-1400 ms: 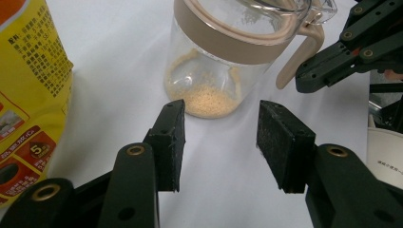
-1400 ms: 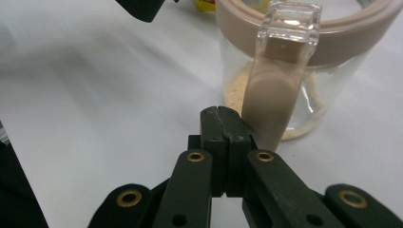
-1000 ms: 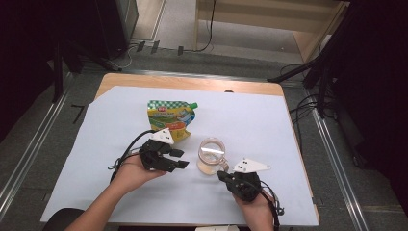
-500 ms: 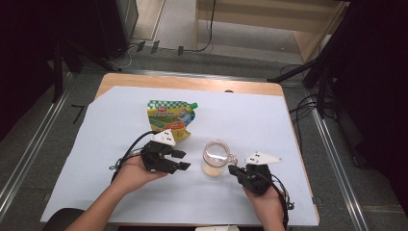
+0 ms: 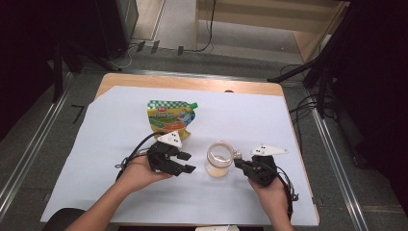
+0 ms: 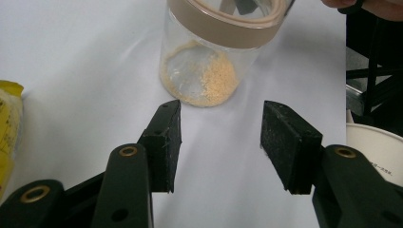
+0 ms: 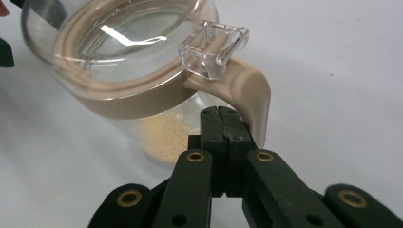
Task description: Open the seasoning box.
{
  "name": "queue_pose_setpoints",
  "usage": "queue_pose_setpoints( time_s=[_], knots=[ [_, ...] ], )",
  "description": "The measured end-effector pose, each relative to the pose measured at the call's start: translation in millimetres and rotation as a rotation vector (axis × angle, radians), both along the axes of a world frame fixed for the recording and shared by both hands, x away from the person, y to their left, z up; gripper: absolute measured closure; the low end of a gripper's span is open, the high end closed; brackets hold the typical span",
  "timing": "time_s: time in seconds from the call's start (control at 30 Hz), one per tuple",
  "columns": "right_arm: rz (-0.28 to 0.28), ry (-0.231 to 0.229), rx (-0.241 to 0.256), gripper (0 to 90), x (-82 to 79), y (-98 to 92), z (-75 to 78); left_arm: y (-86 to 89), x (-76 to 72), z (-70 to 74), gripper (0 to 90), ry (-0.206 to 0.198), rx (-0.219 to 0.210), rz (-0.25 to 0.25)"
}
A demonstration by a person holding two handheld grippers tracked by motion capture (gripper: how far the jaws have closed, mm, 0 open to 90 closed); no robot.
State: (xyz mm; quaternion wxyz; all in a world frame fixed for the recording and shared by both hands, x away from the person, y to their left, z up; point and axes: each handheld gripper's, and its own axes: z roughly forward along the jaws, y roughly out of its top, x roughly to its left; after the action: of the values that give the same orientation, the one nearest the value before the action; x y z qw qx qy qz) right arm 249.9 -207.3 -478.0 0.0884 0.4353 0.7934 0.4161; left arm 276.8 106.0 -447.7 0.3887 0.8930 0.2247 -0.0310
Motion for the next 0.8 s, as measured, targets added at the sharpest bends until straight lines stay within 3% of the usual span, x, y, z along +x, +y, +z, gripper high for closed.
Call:
queue_pose_setpoints(
  time_s=[0.2, 0.37, 0.63, 0.8],
  knots=[
    [-0.001, 0.009, 0.009, 90.0, 5.3, -3.6, -0.2, -8.3, 2.1, 1.6, 44.7, 0.003, -0.001, -0.025],
    [0.004, 0.013, 0.002, 90.0, 1.1, -10.1, 1.9, -12.7, 6.6, 5.3, 46.5, 0.013, 0.008, -0.031],
    [-0.045, 0.004, 0.013, 90.0, -2.0, -27.1, 9.1, -21.5, 17.4, 13.7, 38.7, 0.023, -0.017, -0.060],
    [-0.060, 0.007, 0.012, 90.0, 3.6, -29.9, 8.2, -29.3, 24.0, 15.5, 35.9, 0.017, -0.009, -0.087]
  ],
)
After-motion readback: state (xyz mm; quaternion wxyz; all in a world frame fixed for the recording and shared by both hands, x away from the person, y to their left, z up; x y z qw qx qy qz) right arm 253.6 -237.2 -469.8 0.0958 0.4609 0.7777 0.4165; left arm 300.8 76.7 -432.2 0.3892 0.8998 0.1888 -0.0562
